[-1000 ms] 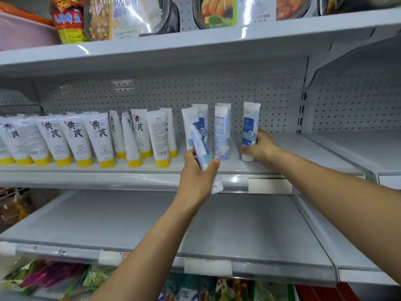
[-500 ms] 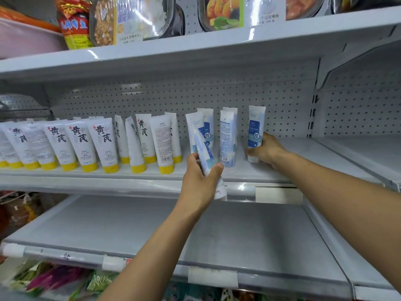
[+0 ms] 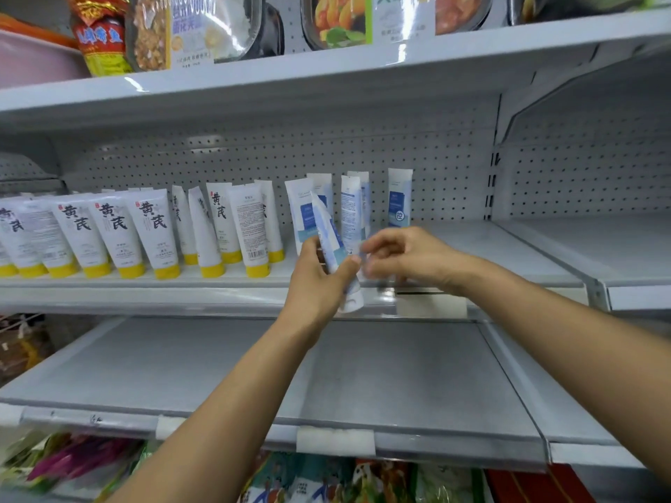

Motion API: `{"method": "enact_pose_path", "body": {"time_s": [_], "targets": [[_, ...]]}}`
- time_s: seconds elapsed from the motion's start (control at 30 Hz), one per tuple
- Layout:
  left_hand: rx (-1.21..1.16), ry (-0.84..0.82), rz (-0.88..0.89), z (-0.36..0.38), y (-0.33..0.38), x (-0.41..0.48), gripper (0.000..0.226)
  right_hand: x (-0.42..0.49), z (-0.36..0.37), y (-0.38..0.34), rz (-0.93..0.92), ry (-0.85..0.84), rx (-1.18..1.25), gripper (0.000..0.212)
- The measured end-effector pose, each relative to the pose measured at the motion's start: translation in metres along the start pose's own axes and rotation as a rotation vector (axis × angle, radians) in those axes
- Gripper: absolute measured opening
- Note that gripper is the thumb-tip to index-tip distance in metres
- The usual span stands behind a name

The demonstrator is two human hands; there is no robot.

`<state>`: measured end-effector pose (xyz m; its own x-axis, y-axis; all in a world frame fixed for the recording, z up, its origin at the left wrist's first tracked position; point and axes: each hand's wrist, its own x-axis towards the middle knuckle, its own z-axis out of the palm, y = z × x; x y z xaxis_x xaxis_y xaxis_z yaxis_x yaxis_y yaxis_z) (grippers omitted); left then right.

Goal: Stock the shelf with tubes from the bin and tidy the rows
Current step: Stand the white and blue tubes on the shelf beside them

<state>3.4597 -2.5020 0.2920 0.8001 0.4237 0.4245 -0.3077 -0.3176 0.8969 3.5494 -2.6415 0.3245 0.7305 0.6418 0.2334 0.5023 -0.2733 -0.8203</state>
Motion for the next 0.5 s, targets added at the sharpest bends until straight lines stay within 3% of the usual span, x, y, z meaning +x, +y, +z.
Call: {"method": "enact_pose_path", "body": {"time_s": [0.07, 0.33, 0.43, 0.5], "targets": [[-0.02, 0.0, -0.007, 0.005, 0.003, 0.002, 0.044, -0.01, 0.011, -0.008, -0.054, -0.086, -0.003, 0.031], [-0.041, -0.06, -0.003, 0.018, 0.014, -0.001, 0.044, -0.015, 0.017, -0.006, -0.097, 0.074, -0.049, 0.021], [0.129, -0.098, 0.043, 0.01, 0.009, 0.004, 0.035, -0.014, 0.006, -0.006, -0.089, 0.157, -0.026, 0.019], [0.337, -0.086, 0.14, 0.003, 0.001, 0.007, 0.033, -0.009, -0.004, -0.002, -0.052, 0.219, -0.035, 0.03]]}}
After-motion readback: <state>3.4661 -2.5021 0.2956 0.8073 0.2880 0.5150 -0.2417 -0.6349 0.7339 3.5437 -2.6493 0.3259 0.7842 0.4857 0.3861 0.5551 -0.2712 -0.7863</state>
